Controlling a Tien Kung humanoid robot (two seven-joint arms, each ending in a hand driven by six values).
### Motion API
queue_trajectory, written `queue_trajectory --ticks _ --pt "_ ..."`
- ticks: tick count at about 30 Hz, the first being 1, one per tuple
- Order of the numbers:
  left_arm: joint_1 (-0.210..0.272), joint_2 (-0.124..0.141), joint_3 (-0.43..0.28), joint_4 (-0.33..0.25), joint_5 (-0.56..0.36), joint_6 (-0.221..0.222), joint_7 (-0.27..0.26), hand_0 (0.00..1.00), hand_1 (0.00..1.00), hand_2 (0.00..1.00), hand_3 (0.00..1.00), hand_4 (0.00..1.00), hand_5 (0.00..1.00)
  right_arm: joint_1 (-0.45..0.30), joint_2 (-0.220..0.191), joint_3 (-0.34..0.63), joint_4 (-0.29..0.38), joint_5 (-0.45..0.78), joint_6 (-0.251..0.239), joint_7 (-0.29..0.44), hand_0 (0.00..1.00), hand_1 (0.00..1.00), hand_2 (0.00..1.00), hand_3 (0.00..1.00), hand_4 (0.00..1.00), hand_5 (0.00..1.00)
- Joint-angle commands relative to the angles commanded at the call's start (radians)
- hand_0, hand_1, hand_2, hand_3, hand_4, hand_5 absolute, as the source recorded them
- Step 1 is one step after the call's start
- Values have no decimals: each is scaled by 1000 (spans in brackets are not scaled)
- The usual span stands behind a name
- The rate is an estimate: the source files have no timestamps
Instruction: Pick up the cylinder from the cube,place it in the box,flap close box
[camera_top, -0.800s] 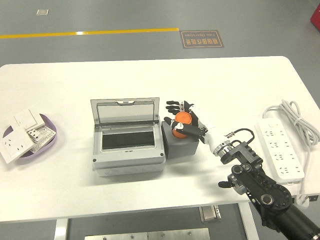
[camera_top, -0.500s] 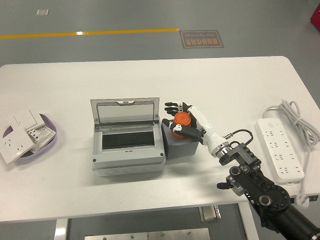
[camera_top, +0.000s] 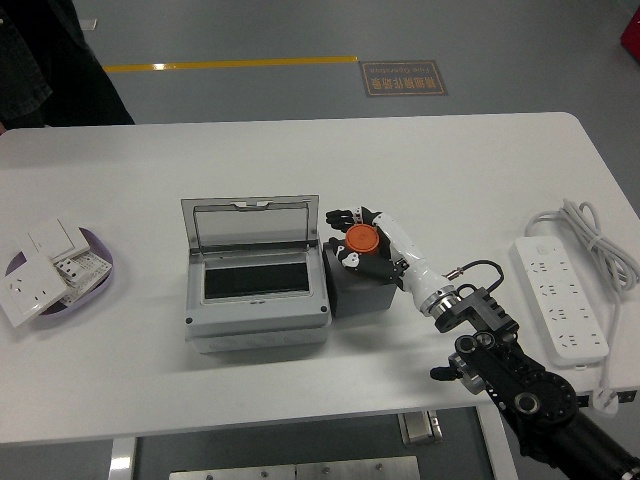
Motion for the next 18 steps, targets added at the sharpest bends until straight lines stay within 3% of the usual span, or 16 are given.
queue_trajectory --ticks 6,7,12,13,18 --pt "-1 1 -1 0 1 1 -1 635 678 680 739 819 318 -1 0 -5 0 3 -5 -2 783 698 651 656 171 16" --pt "-1 1 -1 0 1 1 -1 636 678 680 739 819 318 -2 0 -5 1 3 -7 -3 780 685 614 635 111 2" --pt "-1 1 -3 0 2 1 -1 636 678 680 739 819 318 -3 0 -6 7 6 -13 -7 780 685 614 635 111 2" --pt "-1 1 -4 0 2 1 -1 636 678 680 739 819 318 -3 0 -6 9 7 -15 -6 775 668 585 581 20 2" --pt "-1 -1 -6 0 4 1 -2 636 678 680 739 819 318 -5 1 1 21 11 -21 -3 775 668 585 581 20 2"
